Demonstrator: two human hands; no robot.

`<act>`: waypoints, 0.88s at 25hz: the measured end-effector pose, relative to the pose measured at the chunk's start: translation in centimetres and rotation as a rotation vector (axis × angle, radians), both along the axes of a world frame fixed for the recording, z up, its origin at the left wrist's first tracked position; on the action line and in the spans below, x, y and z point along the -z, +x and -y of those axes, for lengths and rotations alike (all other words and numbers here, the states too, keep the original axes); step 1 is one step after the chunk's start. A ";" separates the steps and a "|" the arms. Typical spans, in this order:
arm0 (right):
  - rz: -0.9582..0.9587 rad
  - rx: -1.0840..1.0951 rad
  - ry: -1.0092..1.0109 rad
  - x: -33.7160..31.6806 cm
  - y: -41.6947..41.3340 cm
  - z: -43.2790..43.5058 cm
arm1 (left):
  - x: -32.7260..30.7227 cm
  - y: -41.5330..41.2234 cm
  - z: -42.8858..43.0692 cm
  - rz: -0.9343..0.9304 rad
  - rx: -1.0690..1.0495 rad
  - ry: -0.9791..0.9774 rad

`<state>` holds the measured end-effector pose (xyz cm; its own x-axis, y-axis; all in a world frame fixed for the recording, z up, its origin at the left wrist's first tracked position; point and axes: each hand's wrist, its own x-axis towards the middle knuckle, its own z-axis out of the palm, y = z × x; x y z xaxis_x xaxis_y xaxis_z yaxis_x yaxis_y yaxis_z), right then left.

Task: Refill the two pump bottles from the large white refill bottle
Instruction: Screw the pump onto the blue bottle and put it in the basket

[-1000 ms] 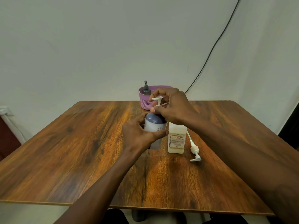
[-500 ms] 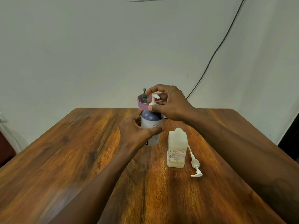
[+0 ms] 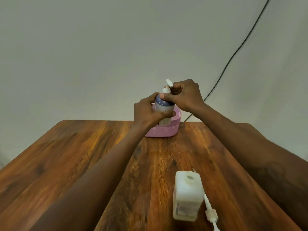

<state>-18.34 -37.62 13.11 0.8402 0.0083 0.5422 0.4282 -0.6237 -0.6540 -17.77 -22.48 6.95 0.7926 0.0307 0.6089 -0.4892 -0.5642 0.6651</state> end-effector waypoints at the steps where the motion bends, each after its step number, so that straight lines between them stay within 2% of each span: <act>1: 0.016 0.013 -0.009 0.0 1.8 0.4 | -0.2 2.1 0.5 -0.023 -0.028 0.015; 5: 0.052 0.033 -0.038 1.3 8.2 1.4 | 0.3 8.6 2.6 -0.109 -0.075 0.043; 11: -0.057 0.068 -0.042 6.2 15.3 3.2 | 3.9 14.4 3.9 -0.171 -0.013 0.084; 22: -0.225 0.073 -0.153 12.8 19.0 3.9 | 7.6 18.1 4.3 -0.492 0.067 0.366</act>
